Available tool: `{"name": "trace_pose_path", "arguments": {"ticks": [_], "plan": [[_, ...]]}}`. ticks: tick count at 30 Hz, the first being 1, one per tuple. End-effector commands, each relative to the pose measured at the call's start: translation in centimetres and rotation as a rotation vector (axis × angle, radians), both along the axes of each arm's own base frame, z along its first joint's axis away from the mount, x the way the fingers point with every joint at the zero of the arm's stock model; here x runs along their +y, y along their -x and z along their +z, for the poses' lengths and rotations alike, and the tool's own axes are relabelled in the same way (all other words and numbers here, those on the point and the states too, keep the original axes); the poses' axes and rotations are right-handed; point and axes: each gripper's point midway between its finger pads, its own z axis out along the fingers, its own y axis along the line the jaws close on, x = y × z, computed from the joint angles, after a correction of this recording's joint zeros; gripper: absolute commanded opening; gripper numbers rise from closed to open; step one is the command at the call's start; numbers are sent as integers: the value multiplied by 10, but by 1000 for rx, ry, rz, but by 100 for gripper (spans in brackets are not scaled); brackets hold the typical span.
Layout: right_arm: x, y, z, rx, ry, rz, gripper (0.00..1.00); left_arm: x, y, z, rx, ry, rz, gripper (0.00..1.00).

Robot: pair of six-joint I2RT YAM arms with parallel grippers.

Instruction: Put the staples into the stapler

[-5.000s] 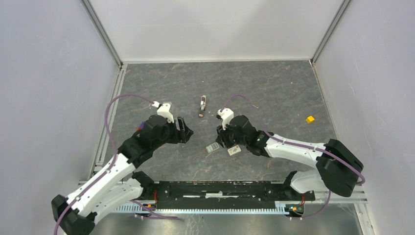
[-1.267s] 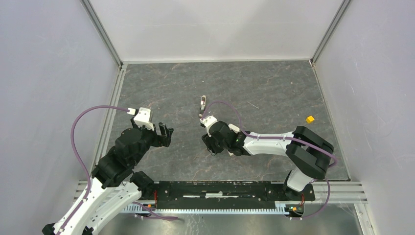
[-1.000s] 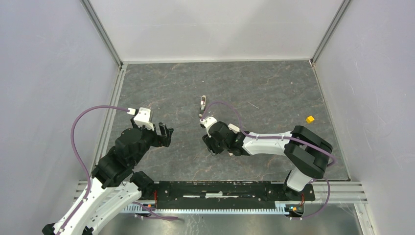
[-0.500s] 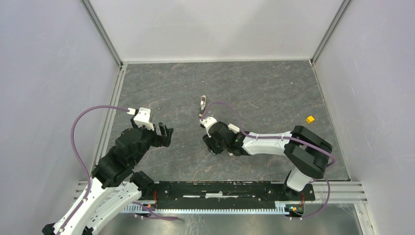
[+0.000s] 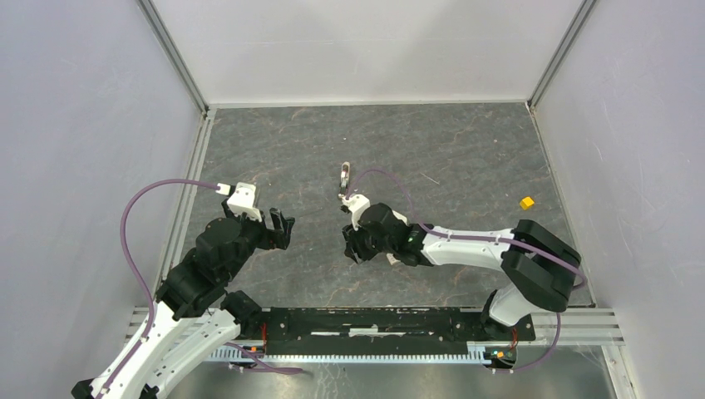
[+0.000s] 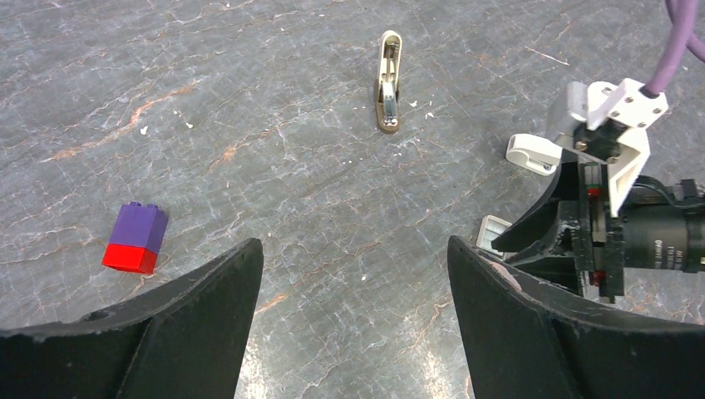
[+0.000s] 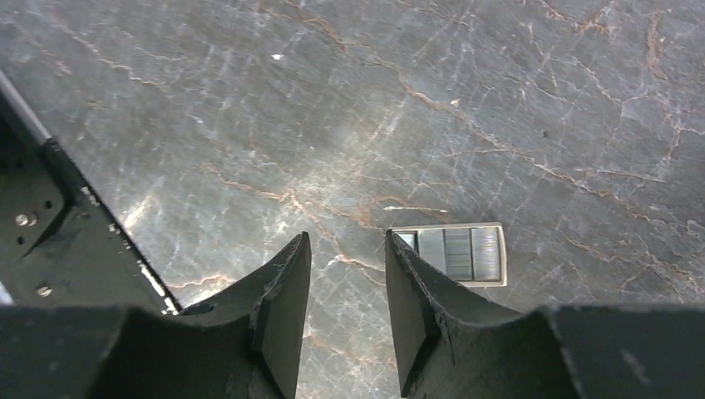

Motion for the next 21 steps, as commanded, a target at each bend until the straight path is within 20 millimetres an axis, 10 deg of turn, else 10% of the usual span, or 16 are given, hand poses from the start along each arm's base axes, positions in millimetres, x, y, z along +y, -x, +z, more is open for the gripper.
{"name": "trace_pose_path", "arguments": {"ticks": [1, 10, 21], "plan": [[11, 7, 26, -14, -118, 35, 44, 1, -3, 4, -34, -36, -10, 88], [-19, -30, 4, -161, 126, -57, 43, 1, -3, 5, -36, -33, -11, 88], [-28, -29, -9, -178, 209, 11, 36, 1, -4, 3, -31, -38, -8, 88]]}}
